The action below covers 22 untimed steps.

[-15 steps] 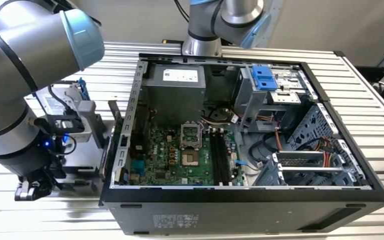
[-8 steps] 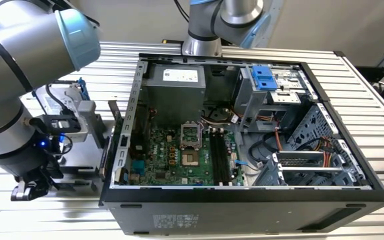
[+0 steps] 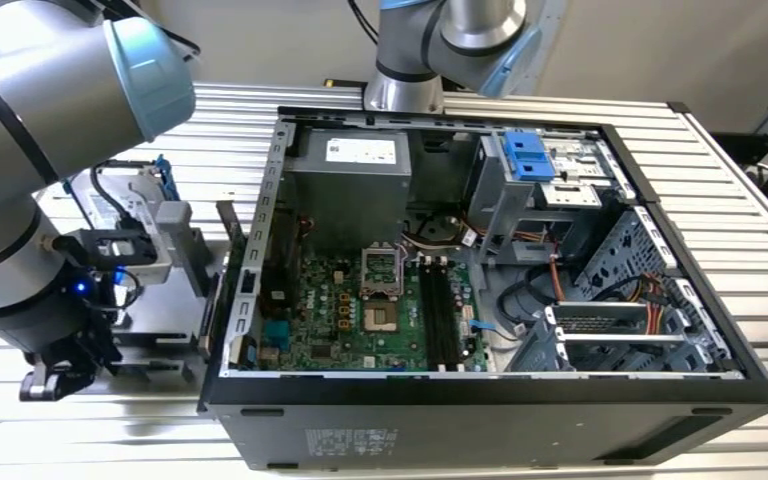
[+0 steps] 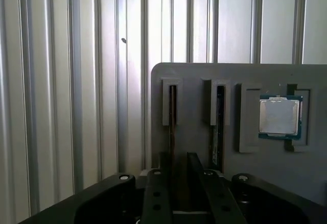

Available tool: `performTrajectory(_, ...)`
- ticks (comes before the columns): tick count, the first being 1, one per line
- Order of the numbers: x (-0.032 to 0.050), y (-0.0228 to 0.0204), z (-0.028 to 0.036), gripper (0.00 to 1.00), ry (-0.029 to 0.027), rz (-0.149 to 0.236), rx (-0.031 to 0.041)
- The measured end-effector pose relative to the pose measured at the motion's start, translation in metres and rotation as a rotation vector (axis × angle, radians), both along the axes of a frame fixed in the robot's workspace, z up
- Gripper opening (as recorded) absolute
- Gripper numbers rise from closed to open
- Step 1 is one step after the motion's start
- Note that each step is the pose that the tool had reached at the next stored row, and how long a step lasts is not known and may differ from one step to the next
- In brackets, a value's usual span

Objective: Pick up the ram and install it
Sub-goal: 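Pick up the ram and move it above insertion slot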

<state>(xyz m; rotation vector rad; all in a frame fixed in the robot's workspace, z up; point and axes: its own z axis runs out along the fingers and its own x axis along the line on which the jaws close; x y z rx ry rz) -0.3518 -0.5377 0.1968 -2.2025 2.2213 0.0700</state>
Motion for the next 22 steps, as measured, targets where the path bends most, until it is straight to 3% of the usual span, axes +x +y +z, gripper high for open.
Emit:
performTrajectory(14,0.0,0.0,0.0,0.0,-0.0001,0.0,0.0047)
performTrajectory(22,0.0,0.0001,0.0142,0.0,-0.0001,0.0,0.0047)
